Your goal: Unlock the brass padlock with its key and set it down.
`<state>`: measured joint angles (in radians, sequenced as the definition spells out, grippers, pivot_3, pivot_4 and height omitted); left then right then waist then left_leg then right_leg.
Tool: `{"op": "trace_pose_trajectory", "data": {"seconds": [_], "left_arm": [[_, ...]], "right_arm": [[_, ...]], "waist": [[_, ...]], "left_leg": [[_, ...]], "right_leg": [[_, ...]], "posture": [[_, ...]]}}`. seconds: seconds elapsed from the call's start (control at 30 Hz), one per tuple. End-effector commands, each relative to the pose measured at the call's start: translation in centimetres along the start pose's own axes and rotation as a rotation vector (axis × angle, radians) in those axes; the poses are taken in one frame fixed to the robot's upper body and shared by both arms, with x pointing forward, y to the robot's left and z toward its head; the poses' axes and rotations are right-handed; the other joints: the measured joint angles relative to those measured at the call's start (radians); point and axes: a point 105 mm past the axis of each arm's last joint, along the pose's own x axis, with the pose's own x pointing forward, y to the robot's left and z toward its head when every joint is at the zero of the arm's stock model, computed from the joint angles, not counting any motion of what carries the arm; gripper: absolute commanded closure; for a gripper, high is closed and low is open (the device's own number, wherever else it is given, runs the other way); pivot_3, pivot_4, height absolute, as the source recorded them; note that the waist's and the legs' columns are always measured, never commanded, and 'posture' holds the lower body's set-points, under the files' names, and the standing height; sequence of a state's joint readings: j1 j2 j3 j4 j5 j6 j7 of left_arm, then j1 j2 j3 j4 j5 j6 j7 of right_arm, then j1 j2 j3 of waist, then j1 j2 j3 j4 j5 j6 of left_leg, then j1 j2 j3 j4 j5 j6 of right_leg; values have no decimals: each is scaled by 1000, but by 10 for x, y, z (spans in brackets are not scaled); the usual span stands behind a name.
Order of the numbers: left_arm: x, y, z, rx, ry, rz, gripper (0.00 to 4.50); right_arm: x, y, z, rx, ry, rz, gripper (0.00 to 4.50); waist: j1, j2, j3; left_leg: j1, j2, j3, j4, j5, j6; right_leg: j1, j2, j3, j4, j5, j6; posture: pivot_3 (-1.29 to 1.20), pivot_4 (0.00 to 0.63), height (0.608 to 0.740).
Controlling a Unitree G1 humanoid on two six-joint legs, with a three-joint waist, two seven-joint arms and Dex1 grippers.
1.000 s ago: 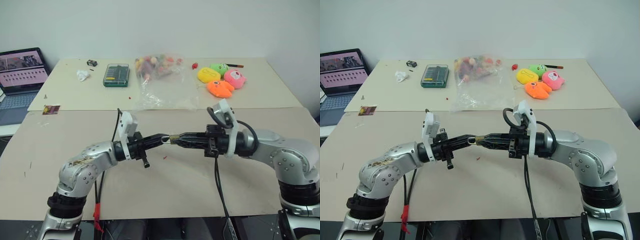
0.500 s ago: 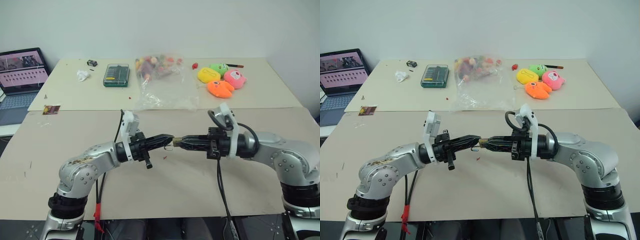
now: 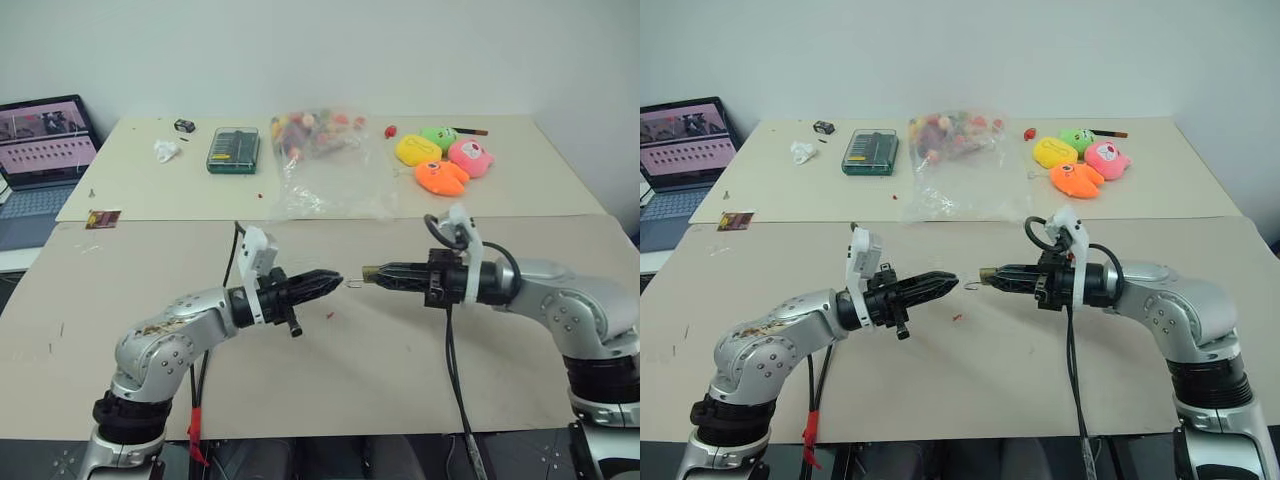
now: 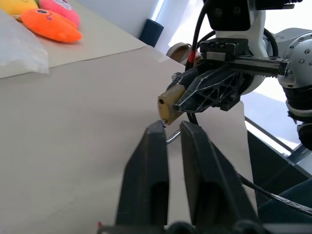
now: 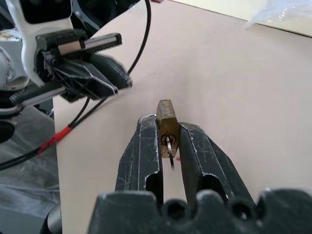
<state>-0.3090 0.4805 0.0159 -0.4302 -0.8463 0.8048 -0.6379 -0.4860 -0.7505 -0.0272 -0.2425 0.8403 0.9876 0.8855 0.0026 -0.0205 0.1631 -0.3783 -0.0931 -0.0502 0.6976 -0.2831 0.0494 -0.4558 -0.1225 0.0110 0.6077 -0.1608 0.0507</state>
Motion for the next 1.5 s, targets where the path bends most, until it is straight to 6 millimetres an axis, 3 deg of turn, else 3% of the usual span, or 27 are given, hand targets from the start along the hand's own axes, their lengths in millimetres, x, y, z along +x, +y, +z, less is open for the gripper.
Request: {"op": "trace_pose_trajectory", "data": {"seconds": [0.03, 0.23, 0.43, 0.73, 0.8, 0.93, 1.07, 1.13, 1.23, 1.37, 1.5], "left_arm": [[-11, 3, 13, 153, -18, 20, 2388], [-26, -1, 7, 459, 45, 9, 112], [-45, 4, 4, 556, 80, 49, 43], [-43, -8, -10, 583, 98, 49, 43], [-42, -11, -10, 577, 94, 53, 0], [-42, -12, -12, 553, 81, 73, 0], [-40, -13, -11, 526, 49, 104, 0], [-39, -7, -8, 451, 6, 170, 0], [-38, -2, -5, 391, -32, 231, 0], [-35, 5, -7, 382, 29, 235, 0], [-33, 20, 1, 429, 109, 226, 0]], "right_arm": [[-4, -3, 13, -43, -37, 9, 4359], [14, -16, 18, 187, -45, 31, 4359], [44, -14, -17, 241, 155, 87, 4359], [73, -11, -43, 288, 289, 125, 4359], [72, -14, -43, 291, 295, 124, 3341], [62, -19, -41, 335, 284, 126, 2265], [36, -36, -35, 346, 259, 68, 812], [18, -40, -20, 321, 223, 49, 47], [0, -24, 0, 191, 196, 110, 47], [-19, 6, 7, -217, 225, 203, 47], [-24, 23, 14, -361, 187, 216, 47]], "waist": [[-1, 0, 0], [-11, 0, 0], [-7, 0, 0], [-11, 0, 0], [-10, 0, 0], [-12, 0, 0], [-9, 0, 0], [-7, 0, 0], [-3, 0, 0], [-2, 0, 0], [-4, 0, 0]], "left_leg": [[0, 0, 0, 0, 0, 0], [0, 1, 2, -2, 0, 0], [-2, 1, 1, -2, -1, 1], [-2, 1, 1, -2, 0, 0], [-3, 1, 1, -2, 0, 0], [-2, 1, 1, -2, 0, 0], [-2, 1, 0, -2, 0, 0], [-2, 1, 1, -2, -1, 1], [-3, 1, 0, -2, -1, 1], [-2, 3, 0, -2, -1, 0], [-1, 3, 1, -1, -3, 3]], "right_leg": [[0, 0, 0, 0, 0, 0], [0, 0, 2, -1, 0, -1], [-1, 0, 0, -5, 0, -1], [-2, 0, 0, -4, 0, 0], [-2, 0, 0, -4, 0, 0], [-1, 0, -1, -4, 0, 0], [-1, 0, -1, -5, 0, 0], [-1, 0, -1, -5, 0, 0], [-1, 0, -1, -5, 0, 0], [-1, 2, -2, -5, 0, 0], [1, 2, -1, -5, 0, 0]], "posture": [[0, 150, 740], [0, 150, 740], [0, 150, 740], [0, 150, 740], [0, 150, 740], [0, 150, 740], [0, 150, 740], [0, 150, 740], [0, 150, 740], [0, 150, 740], [0, 150, 740]]}}
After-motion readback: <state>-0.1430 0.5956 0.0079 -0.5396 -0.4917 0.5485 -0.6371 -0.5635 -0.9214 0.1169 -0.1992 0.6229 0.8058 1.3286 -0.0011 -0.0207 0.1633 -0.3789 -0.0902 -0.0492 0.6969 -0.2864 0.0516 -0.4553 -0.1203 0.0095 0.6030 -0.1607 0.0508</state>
